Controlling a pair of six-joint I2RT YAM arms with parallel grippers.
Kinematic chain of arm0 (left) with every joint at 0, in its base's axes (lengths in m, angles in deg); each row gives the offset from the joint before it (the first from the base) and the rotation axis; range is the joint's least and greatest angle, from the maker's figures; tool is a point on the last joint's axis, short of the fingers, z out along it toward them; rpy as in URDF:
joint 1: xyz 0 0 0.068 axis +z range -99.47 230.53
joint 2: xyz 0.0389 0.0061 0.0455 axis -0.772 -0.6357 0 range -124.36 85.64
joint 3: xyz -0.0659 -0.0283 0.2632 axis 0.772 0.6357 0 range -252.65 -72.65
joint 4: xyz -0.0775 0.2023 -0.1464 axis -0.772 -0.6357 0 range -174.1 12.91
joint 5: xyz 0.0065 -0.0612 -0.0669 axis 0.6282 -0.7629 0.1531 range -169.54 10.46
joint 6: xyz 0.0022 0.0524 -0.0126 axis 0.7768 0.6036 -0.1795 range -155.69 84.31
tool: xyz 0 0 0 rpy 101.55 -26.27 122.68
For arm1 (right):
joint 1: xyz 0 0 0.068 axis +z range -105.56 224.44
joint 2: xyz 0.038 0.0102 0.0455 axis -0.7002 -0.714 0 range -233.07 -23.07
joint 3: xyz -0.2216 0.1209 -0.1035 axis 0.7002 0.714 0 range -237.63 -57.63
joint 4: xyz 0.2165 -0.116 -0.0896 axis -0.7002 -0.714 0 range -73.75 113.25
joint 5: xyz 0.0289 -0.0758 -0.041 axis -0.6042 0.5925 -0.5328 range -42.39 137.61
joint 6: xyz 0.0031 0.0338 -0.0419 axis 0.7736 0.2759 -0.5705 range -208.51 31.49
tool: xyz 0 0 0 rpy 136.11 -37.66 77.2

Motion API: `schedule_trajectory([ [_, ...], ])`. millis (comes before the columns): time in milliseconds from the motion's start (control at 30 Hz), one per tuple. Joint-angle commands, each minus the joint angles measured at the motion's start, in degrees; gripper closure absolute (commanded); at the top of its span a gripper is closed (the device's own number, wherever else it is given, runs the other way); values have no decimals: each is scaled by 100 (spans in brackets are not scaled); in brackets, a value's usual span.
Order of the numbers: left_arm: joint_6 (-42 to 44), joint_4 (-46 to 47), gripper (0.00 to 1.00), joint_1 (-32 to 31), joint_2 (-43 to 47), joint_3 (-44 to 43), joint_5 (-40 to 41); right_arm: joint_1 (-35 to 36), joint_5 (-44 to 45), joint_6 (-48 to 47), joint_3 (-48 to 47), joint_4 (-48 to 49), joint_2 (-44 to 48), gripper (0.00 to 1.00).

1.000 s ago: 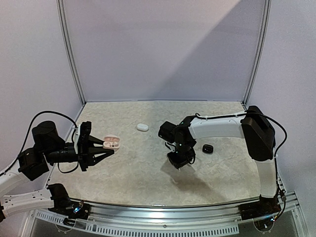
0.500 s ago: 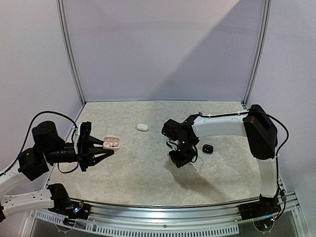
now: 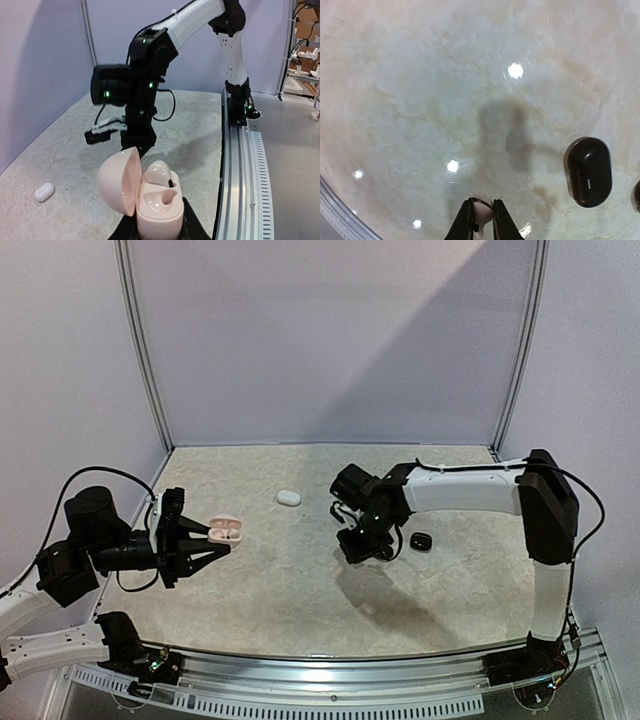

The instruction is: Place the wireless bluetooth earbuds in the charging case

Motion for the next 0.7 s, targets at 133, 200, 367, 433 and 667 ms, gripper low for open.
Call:
schedule_trajectory([
  [133, -59, 76, 100, 95, 54, 90, 132, 248, 172, -358, -243, 909, 1180, 90],
  [200, -89, 180, 100, 95, 55, 86, 157, 409, 163, -522, -431, 1218, 1419, 90],
  [367, -149, 642, 100, 93, -28, 72, 108, 1005, 196, -1111, -636, 2472, 2040, 91],
  [433, -161, 836, 100, 87, -76, 68, 40, 1293, 151, -1476, -635, 3084, 2174, 92],
  [667, -88, 1562, 100, 86, -90, -15, -330, 2025, -788, -2506, -724, 4844, 2093, 93],
])
